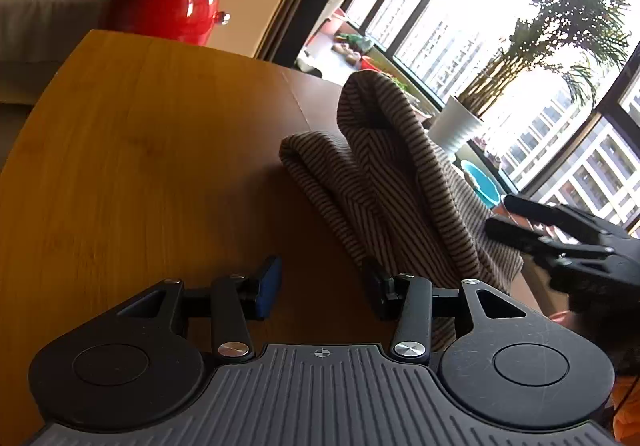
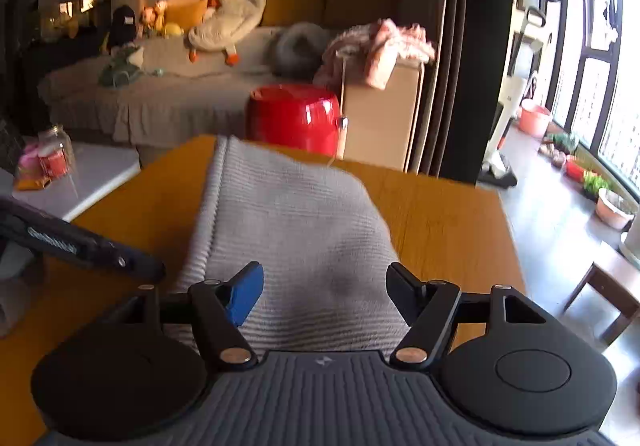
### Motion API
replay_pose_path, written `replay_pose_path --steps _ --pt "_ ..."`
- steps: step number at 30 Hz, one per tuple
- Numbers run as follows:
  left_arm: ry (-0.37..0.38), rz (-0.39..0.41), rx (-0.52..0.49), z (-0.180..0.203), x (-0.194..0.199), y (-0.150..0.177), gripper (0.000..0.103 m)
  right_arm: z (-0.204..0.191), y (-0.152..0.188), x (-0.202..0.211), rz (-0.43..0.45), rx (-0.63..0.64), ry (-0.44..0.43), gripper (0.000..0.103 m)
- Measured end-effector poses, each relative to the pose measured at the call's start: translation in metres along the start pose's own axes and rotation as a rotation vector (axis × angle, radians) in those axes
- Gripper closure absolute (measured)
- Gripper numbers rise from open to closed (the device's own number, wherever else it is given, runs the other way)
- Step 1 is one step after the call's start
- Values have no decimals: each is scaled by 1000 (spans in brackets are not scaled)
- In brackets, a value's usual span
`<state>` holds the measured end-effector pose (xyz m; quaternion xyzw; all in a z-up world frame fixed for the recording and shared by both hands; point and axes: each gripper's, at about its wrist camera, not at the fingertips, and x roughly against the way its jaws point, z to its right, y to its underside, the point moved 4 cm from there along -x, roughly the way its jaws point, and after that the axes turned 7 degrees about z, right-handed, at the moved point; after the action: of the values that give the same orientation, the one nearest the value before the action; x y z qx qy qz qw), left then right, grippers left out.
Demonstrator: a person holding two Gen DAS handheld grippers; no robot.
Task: Fold clothes
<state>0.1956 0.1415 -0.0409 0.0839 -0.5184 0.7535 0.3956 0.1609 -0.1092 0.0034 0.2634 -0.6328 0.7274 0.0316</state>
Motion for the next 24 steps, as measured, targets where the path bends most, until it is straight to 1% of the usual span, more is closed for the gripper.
replay_pose_path --steps 1,3,6,8,11,14,15,16,17,18,20,22,24 --pt "6 -2 -3 3 -1 0 56 -1 -2 3 6 6 -5 34" --pt "28 -8 -13 9 -5 0 59 -7 -5 8 9 16 -31 30" --pt "53 -20 -28 19 -13 2 61 -26 -5 9 16 62 -85 28" --pt "52 -27 -32 22 -17 3 61 -40 -3 7 20 100 -119 28" --pt "48 -31 -22 22 -19 3 61 -59 4 0 3 164 -167 28" --pt "47 -28 -23 23 -18 2 61 -72 18 -10 -26 225 -164 28" --pt "49 -29 -22 23 -19 2 61 -73 22 -12 -30 239 -153 32" --pt "50 -30 -21 23 -19 2 61 -73 25 -14 -32 254 -141 40" --pt "52 -32 -20 23 -20 2 61 -72 26 -14 -30 262 -131 56" --pt "54 -34 -19 23 -20 3 61 -70 25 -12 -25 266 -121 64" --pt "64 -38 -13 23 -21 3 61 -61 13 -7 -7 228 -115 78" --pt "73 -42 -10 25 -24 4 61 -50 -7 2 45 187 -103 82" --pt "80 -45 -9 27 -27 4 61 -42 -29 13 112 156 -113 86"
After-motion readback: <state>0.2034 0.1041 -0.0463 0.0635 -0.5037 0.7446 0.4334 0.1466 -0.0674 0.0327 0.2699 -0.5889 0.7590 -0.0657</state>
